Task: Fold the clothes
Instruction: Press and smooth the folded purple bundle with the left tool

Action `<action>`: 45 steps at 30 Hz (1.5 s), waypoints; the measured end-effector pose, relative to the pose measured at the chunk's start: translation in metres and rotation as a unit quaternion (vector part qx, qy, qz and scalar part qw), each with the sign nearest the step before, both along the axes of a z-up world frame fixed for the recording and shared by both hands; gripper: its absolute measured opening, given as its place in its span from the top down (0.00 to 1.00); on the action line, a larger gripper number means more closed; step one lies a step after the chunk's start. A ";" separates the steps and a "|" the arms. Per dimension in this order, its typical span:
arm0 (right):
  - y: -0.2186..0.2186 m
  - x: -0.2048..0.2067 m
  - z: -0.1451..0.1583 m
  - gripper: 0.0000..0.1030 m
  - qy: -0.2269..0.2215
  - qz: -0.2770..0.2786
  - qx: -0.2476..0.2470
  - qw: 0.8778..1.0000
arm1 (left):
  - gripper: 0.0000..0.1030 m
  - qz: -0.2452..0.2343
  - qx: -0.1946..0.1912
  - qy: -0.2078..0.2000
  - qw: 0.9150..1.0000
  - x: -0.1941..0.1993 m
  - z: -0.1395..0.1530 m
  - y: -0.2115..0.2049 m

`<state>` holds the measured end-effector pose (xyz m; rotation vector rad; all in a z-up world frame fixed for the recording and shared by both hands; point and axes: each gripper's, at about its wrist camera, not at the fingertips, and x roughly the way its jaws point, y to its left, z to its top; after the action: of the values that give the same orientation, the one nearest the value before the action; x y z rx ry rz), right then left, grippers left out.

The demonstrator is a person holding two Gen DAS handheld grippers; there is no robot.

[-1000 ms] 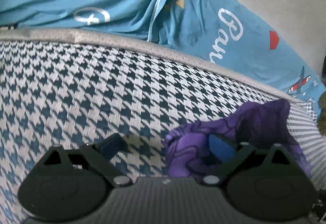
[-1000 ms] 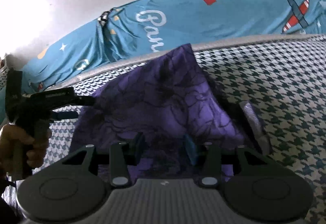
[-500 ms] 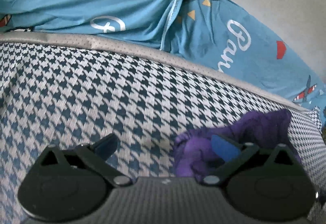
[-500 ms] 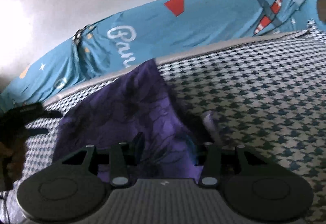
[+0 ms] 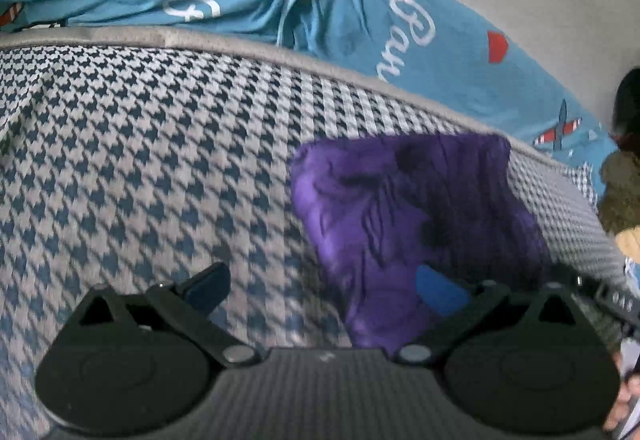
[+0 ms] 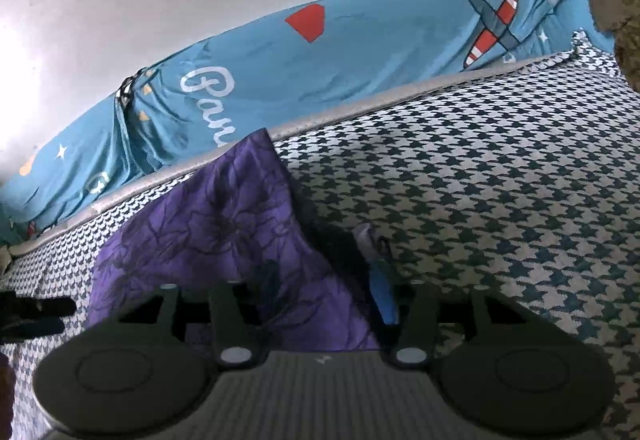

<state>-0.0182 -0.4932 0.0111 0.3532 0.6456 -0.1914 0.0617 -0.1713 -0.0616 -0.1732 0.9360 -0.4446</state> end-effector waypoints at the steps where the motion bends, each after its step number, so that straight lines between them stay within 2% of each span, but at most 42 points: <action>1: 0.001 0.000 0.000 0.50 0.001 0.001 -0.001 1.000 | 0.00 -0.004 0.005 -0.001 1.000 -0.006 -0.003 -0.002; 12: 0.010 -0.001 -0.003 0.45 0.012 0.018 -0.010 1.000 | 0.00 -0.046 0.044 -0.003 0.998 -0.037 -0.014 -0.015; 19: 0.010 -0.004 0.003 0.44 0.024 0.041 -0.019 0.999 | 0.00 -0.053 0.060 -0.007 0.997 -0.045 -0.014 -0.021; 22: 0.006 -0.008 0.006 0.39 0.030 0.048 -0.031 0.998 | 0.00 -0.055 0.065 -0.009 0.996 -0.048 -0.013 -0.022; 28: -0.011 -0.015 0.007 0.37 0.028 0.018 -0.014 0.999 | 0.00 -0.054 0.077 -0.014 0.995 -0.051 -0.014 -0.024; 32: -0.015 -0.016 0.003 0.37 0.036 0.001 -0.021 0.999 | 0.00 -0.055 0.079 -0.013 0.995 -0.053 -0.014 -0.026; 45: -0.028 -0.013 -0.006 0.36 0.049 -0.014 0.001 0.999 | 0.00 -0.056 0.083 -0.019 0.995 -0.055 -0.019 -0.029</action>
<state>-0.0315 -0.5215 0.0050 0.3567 0.7373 -0.2354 0.0072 -0.2004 -0.0803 0.0382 0.9445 -0.4702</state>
